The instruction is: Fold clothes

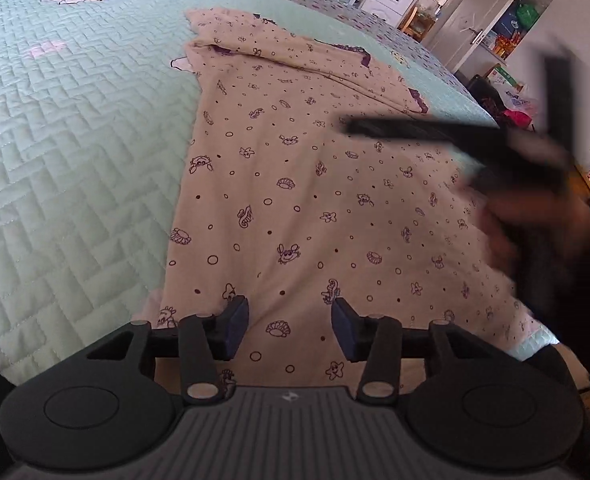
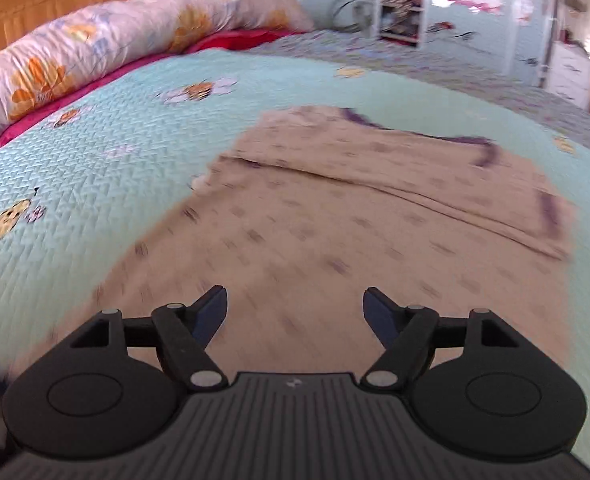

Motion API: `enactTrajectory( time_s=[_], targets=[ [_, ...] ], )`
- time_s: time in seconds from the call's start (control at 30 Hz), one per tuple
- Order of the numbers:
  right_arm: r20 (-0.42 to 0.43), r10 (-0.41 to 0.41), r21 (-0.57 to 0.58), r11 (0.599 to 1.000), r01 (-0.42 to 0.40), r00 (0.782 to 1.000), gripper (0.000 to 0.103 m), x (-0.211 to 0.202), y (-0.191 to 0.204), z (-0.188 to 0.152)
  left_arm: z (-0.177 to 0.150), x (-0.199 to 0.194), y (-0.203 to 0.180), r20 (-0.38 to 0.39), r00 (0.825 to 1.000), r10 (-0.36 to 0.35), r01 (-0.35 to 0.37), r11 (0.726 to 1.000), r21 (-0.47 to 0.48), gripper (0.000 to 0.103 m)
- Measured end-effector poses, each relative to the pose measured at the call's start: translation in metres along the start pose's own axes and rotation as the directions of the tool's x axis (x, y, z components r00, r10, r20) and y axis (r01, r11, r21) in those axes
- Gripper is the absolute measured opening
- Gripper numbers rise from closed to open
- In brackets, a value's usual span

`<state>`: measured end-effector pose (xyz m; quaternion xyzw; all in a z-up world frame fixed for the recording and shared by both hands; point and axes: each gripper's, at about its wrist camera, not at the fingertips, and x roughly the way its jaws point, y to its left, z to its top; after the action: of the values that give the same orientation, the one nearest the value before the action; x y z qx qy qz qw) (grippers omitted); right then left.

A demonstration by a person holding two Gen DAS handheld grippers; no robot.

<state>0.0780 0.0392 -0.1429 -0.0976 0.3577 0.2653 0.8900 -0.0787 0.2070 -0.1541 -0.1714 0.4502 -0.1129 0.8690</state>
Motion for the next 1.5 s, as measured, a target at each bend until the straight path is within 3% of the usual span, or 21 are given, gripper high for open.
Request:
enactTrajectory(
  time_s=[0.13,0.17,0.23,0.33,0.47,0.53,0.63,0.73,0.8,0.93,1.0,1.13,1.17,1.33,1.4,1.43,1.5],
  targets=[
    [-0.097,-0.007,-0.101,0.995,-0.003,0.995,0.081,0.067,0.019,0.018,-0.002,-0.005,0.002,-0.003,1.000,-0.006,0.006,1.000,-0.012,0.049],
    [-0.092,0.013,-0.128,0.991,-0.025,0.996,0.082,0.058,0.011,0.011,-0.002,-0.004,0.004,-0.003,1.000,-0.011,0.011,1.000,-0.017,0.049],
    [-0.101,0.049,-0.157,0.985,-0.064,0.994,0.082,0.031,-0.010,-0.009,-0.002,-0.004,0.007,-0.002,1.000,-0.024,0.024,0.999,-0.031,0.049],
    [-0.170,0.064,-0.088,0.993,-0.080,0.983,0.086,-0.033,-0.063,-0.064,0.001,-0.004,0.010,0.000,0.999,-0.043,0.043,0.998,-0.055,0.050],
    [-0.212,0.016,-0.068,0.997,-0.031,0.977,0.086,-0.132,-0.106,-0.148,0.007,-0.010,0.008,0.027,0.997,-0.067,0.069,0.996,-0.064,0.051],
    [-0.266,-0.021,-0.056,0.998,0.007,0.964,0.086,-0.159,-0.113,-0.165,0.024,-0.016,-0.005,0.064,0.993,-0.095,0.095,0.995,-0.003,0.051],
    [-0.167,-0.038,-0.037,0.999,0.032,0.985,0.086,-0.172,-0.107,-0.150,0.069,-0.009,-0.032,0.118,0.988,-0.098,0.081,0.986,0.143,0.054],
    [-0.034,-0.043,-0.056,0.998,0.041,0.999,0.086,-0.133,-0.097,-0.097,0.131,0.030,-0.049,0.150,0.988,-0.049,0.011,0.970,0.245,0.057],
    [0.000,-0.030,-0.063,0.998,0.030,1.000,0.086,-0.086,-0.099,-0.050,0.169,0.069,-0.045,0.128,0.992,-0.002,-0.028,0.971,0.236,0.057],
    [-0.055,-0.046,0.026,0.999,0.048,0.997,0.086,0.009,-0.119,0.008,0.220,0.144,-0.012,0.062,0.987,0.146,-0.154,0.975,0.158,0.057],
    [-0.083,-0.053,0.070,0.996,0.059,0.995,0.086,0.056,-0.130,0.038,0.220,0.155,0.016,0.038,0.984,0.171,-0.174,0.980,0.098,0.050],
    [-0.082,-0.025,0.016,1.000,0.027,0.996,0.086,0.047,-0.155,-0.003,0.196,0.122,0.047,0.085,0.992,0.091,-0.101,0.987,0.128,0.050],
    [-0.090,-0.040,0.015,0.999,0.041,0.995,0.086,0.028,-0.162,-0.017,0.189,0.113,0.054,0.097,0.993,0.069,-0.082,0.987,0.137,0.050],
    [-0.133,-0.120,0.013,0.992,0.122,0.984,0.086,-0.069,-0.196,-0.089,0.170,0.060,0.088,0.143,0.973,0.179,-0.190,0.980,0.061,0.050],
    [-0.046,-0.160,0.077,0.984,0.163,0.986,0.086,-0.106,-0.192,-0.093,0.161,0.038,0.079,0.195,0.967,0.163,-0.173,0.984,0.036,0.051],
    [0.015,-0.137,0.117,0.984,0.135,0.990,0.086,-0.122,-0.183,-0.092,0.156,0.032,0.069,0.202,0.970,0.133,-0.143,0.989,0.036,0.055],
    [0.049,-0.050,0.127,0.991,0.044,0.998,0.086,-0.122,-0.153,-0.088,0.135,0.036,0.028,0.165,0.984,0.072,-0.094,0.987,0.131,0.057]
  ],
)
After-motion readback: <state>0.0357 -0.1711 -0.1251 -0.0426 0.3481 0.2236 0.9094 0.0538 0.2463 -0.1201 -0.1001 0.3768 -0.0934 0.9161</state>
